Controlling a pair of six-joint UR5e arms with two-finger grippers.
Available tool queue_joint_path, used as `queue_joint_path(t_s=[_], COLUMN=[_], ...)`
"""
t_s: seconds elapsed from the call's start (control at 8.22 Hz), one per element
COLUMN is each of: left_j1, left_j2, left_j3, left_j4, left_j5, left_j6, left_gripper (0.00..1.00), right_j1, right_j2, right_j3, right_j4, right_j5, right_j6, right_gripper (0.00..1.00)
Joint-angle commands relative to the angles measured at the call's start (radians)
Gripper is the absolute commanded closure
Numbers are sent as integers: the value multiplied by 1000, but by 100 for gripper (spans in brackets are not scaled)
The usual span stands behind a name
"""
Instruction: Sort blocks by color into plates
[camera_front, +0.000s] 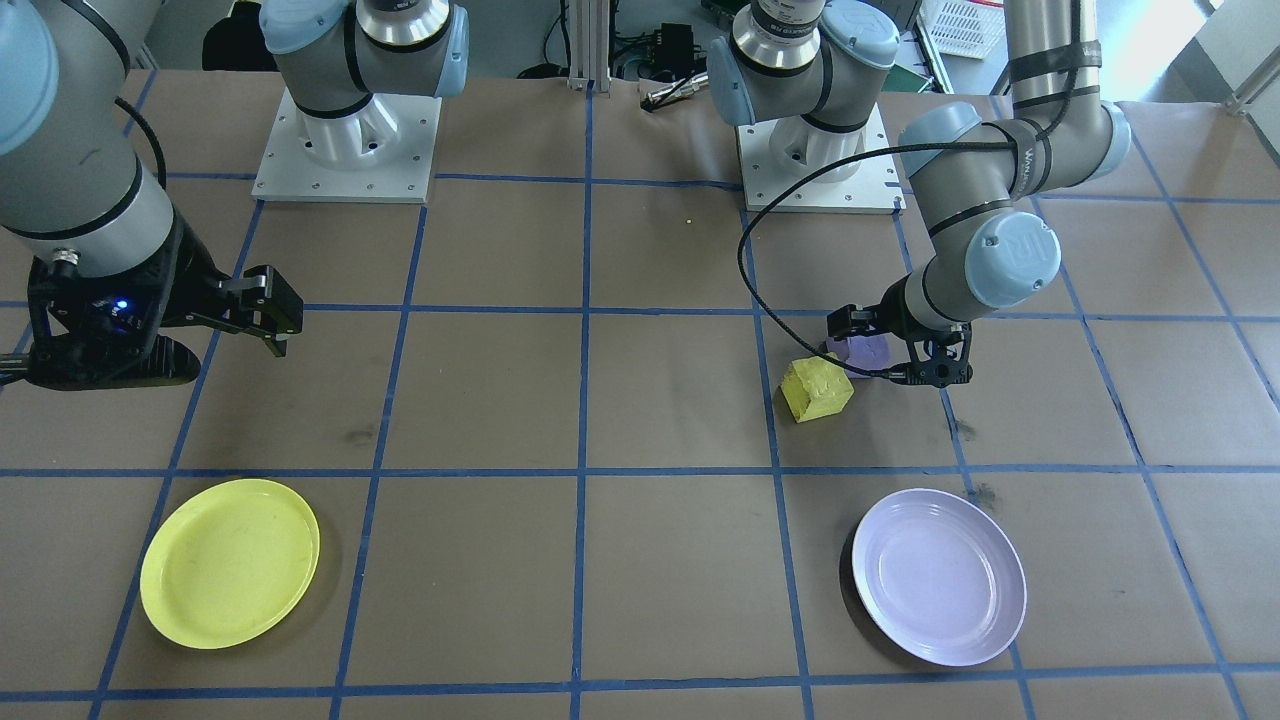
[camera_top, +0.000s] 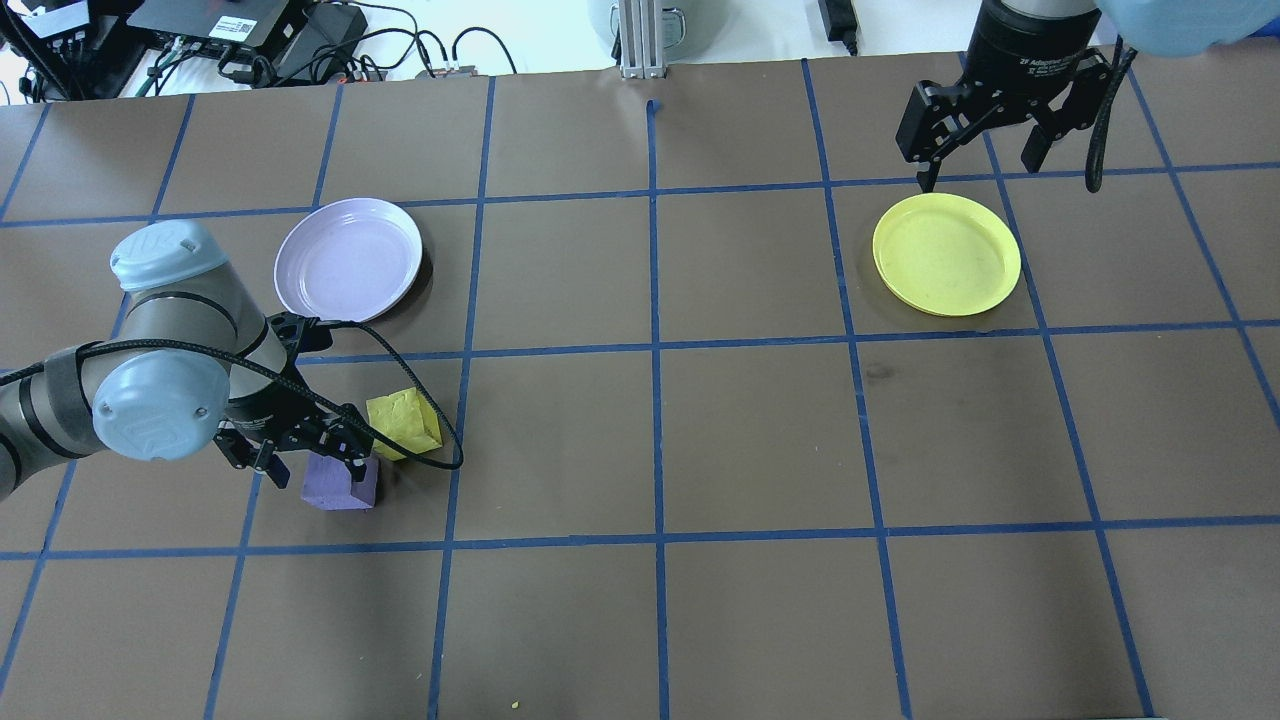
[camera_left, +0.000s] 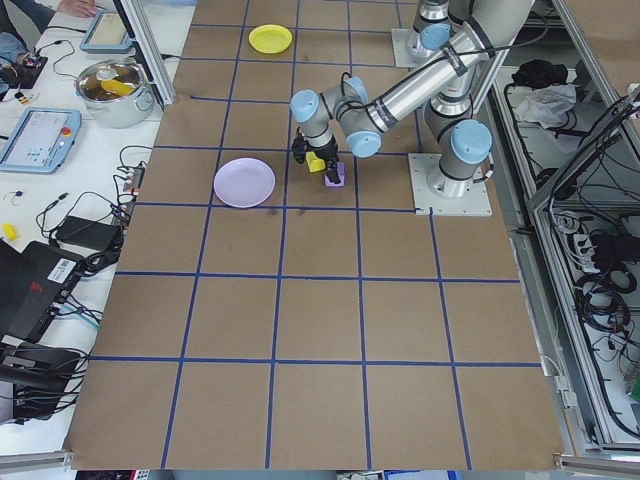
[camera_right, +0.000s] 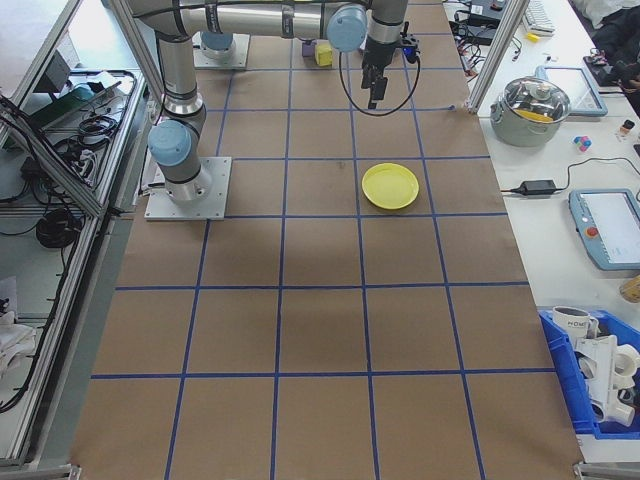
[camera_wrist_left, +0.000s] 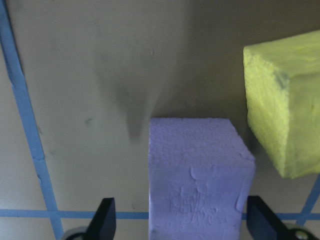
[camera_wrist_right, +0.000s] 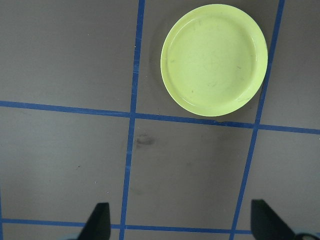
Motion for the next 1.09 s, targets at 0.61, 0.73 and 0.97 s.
queue_joint_path(t_s=[0.61, 0.73, 0.97], left_j1=[7, 28, 86], left_j2=[37, 77, 69], left_j3=[11, 28, 185], left_j4=[-10, -27, -161], left_j5=[-3, 0, -3], left_j6=[120, 124, 137], left_gripper=[100, 100, 100], right_j1=[0, 0, 0], right_j2=[1, 1, 1], right_j3=[0, 0, 2], right_j4=[-3, -5, -5], right_j5=[0, 0, 0], right_j6=[1, 1, 1], right_gripper=[0, 0, 0])
